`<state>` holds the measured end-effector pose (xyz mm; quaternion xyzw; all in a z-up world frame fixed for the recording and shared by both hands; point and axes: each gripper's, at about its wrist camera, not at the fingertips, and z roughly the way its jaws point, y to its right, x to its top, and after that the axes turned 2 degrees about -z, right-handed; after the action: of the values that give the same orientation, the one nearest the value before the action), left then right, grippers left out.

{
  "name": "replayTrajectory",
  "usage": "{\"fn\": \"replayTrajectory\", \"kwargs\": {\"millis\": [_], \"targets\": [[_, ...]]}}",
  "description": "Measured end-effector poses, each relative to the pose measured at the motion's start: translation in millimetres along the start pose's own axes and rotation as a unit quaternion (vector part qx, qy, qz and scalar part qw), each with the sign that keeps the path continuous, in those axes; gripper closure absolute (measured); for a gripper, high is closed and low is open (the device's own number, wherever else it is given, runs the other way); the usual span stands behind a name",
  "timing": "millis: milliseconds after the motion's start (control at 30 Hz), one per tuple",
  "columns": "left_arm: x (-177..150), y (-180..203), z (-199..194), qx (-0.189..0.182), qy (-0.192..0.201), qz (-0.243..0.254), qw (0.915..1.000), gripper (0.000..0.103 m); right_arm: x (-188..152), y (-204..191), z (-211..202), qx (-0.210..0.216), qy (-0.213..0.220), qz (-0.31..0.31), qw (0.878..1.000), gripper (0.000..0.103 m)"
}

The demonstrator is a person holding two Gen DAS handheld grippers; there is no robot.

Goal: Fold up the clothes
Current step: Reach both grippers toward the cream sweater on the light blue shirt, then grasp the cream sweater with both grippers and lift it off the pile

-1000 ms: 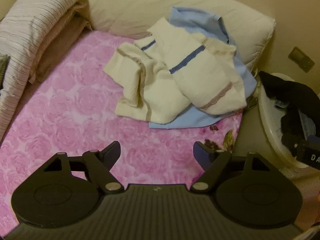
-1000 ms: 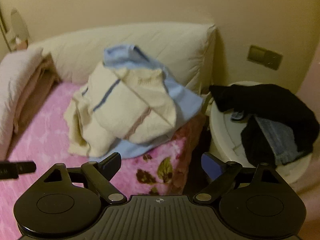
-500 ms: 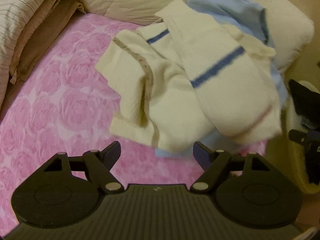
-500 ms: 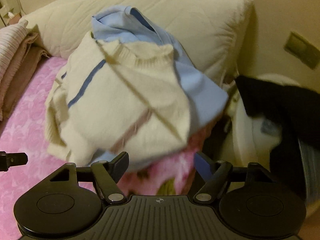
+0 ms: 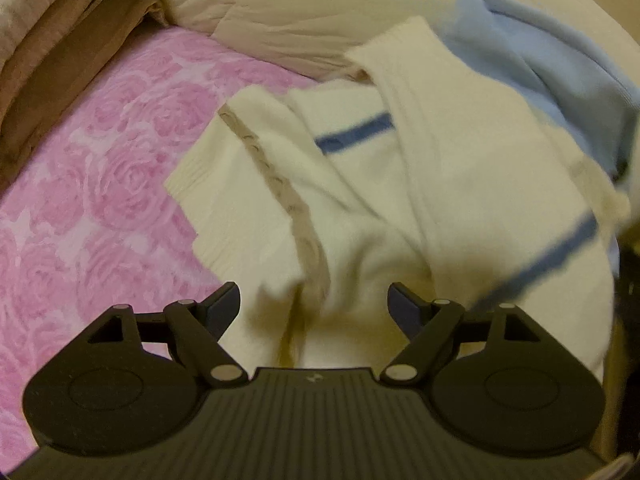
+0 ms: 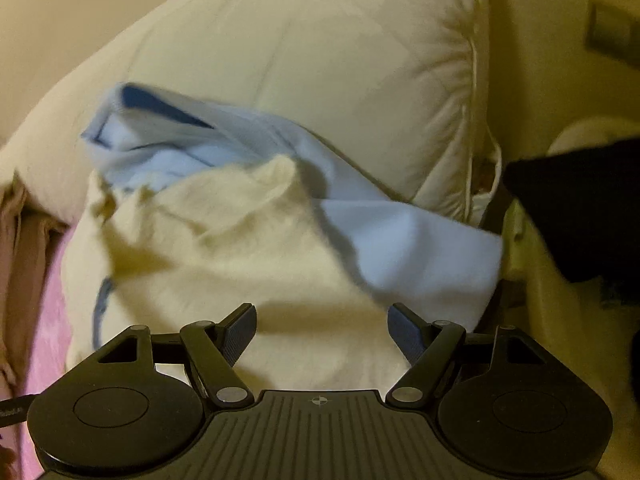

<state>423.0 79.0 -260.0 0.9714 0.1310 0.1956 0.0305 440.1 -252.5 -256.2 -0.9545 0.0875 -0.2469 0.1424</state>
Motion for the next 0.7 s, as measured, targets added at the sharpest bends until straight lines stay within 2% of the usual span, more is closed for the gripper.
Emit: {"fn": "replayTrajectory", "kwargs": {"millis": [100,167,200,233,267,300,333,367,467,567,633,700], "targets": [[6,-6,18,-0.012,-0.007,-0.028,0.9995,0.025,-2,13,16,0.018,-0.014,0.034,0.999,0.027],[7,-10,29,-0.022,-0.017,-0.042,0.9987,0.029,-5,16,22,0.026,-0.021,0.042,0.999,0.027],[6,-11,31,-0.027,-0.019,-0.044,0.9985,0.044,-6,15,22,0.028,-0.021,0.038,0.999,0.027],[5,-12,32,-0.033,-0.021,-0.046,0.9982,0.074,-7,13,22,0.029,-0.021,0.029,0.999,0.043],[3,-12,34,-0.038,-0.023,-0.048,0.9979,0.08,-6,8,20,0.029,-0.023,0.016,0.999,0.081],[2,-13,35,-0.043,-0.025,-0.049,0.9975,0.083,-5,2,18,0.029,-0.028,-0.003,0.999,0.098],[1,-13,31,-0.048,-0.019,-0.048,0.9975,0.088,-4,-6,15,0.027,-0.03,-0.023,0.999,0.103],[0,-14,27,-0.053,-0.012,-0.046,0.9974,0.089,-4,-15,9,0.03,-0.024,-0.042,0.998,0.103],[-7,-16,5,-0.061,0.008,-0.044,0.9971,0.092,-3,-42,-14,0.086,0.005,-0.081,0.993,0.103],[-15,-23,-17,-0.068,0.022,-0.056,0.9958,0.092,-2,-59,-23,0.064,0.018,-0.108,0.992,0.103],[-20,-24,-28,-0.071,0.024,-0.053,0.9958,0.092,0,-46,-19,0.045,0.009,-0.091,0.995,0.103],[-25,-26,-39,-0.074,0.026,-0.05,0.9957,0.092,3,-31,-15,0.032,-0.004,-0.07,0.997,0.095]]}}
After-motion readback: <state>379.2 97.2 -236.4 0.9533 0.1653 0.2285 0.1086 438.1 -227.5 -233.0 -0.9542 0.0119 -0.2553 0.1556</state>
